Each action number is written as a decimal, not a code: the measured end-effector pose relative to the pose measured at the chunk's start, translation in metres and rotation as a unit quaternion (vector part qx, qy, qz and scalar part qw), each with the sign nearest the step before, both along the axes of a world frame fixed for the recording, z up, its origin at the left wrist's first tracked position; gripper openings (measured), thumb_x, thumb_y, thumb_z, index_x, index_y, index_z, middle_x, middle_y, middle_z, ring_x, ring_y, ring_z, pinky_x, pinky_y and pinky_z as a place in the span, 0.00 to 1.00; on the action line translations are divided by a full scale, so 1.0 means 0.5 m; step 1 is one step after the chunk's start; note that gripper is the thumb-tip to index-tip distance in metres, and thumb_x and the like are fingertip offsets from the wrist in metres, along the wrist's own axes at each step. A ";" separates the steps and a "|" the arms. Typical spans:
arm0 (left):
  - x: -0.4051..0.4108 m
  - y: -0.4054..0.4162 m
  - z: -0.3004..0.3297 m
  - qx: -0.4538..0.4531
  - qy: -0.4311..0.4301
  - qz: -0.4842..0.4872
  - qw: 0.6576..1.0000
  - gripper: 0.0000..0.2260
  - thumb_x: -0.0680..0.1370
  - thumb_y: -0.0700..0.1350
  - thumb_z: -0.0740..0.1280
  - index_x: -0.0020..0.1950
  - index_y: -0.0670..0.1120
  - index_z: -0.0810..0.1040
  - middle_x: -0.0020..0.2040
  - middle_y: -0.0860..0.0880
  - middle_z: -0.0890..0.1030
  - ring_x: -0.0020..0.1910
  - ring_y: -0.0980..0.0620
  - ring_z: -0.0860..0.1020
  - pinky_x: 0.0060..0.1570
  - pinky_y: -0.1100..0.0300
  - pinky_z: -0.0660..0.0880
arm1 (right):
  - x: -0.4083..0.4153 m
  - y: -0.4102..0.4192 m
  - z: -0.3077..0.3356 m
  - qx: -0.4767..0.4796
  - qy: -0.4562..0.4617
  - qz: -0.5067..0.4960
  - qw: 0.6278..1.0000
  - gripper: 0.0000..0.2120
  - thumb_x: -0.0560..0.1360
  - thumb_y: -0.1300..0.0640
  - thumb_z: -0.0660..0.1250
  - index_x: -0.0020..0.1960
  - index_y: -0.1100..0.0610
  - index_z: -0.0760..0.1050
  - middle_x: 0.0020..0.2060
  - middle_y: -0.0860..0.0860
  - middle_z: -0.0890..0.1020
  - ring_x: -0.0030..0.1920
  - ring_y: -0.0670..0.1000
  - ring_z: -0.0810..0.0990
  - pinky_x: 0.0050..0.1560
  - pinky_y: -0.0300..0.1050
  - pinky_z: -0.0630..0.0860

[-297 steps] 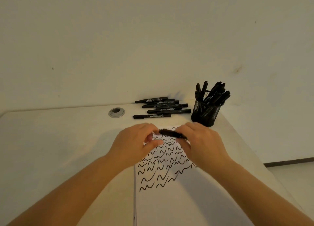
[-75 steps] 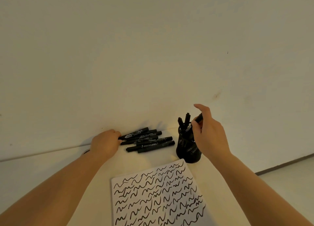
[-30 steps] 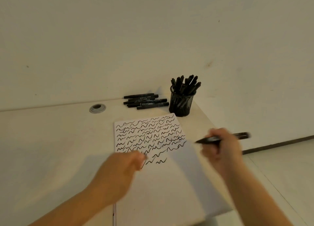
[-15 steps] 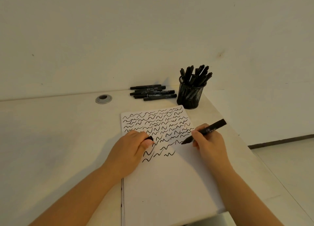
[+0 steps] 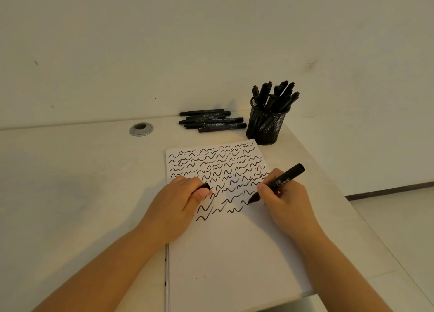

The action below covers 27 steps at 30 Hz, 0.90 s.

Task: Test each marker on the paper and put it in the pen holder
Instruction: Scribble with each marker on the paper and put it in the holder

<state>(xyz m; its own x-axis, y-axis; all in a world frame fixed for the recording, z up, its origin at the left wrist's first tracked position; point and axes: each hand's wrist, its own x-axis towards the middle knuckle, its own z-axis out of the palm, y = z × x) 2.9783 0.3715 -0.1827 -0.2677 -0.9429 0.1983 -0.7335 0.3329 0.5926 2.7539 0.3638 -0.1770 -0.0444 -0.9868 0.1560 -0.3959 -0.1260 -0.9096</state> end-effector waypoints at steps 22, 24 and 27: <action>-0.004 0.008 0.014 -0.042 0.011 0.001 0.999 0.16 0.75 0.59 0.54 0.49 0.53 0.76 0.42 0.59 0.77 0.43 0.62 0.70 0.40 0.71 0.65 | 0.089 -0.012 0.025 0.038 -0.341 0.021 0.939 0.13 0.75 0.57 0.61 0.34 0.52 0.78 0.22 0.52 0.73 0.23 0.48 0.69 0.24 0.38 0.67; -0.004 0.008 0.017 -0.044 0.011 0.001 0.999 0.13 0.76 0.57 0.56 0.49 0.53 0.76 0.39 0.62 0.74 0.42 0.63 0.70 0.39 0.73 0.63 | 0.087 -0.011 0.027 0.037 -0.326 0.029 0.944 0.07 0.70 0.54 0.63 0.34 0.53 0.75 0.22 0.52 0.74 0.23 0.49 0.70 0.23 0.38 0.67; -0.008 0.011 0.020 -0.050 0.009 -0.006 0.999 0.14 0.77 0.58 0.56 0.47 0.53 0.76 0.36 0.63 0.71 0.40 0.63 0.69 0.38 0.72 0.63 | 0.087 -0.007 0.026 0.039 -0.303 0.052 0.951 0.07 0.70 0.55 0.63 0.34 0.52 0.73 0.22 0.52 0.75 0.23 0.48 0.71 0.24 0.37 0.68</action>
<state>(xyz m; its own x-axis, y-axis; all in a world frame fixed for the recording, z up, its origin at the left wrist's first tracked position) 2.9742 0.3768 -0.1725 -0.2750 -0.9149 0.2953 -0.7188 0.3997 0.5688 2.7973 0.3601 -0.1639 -0.0043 -0.9982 0.0596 0.2151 -0.0591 -0.9748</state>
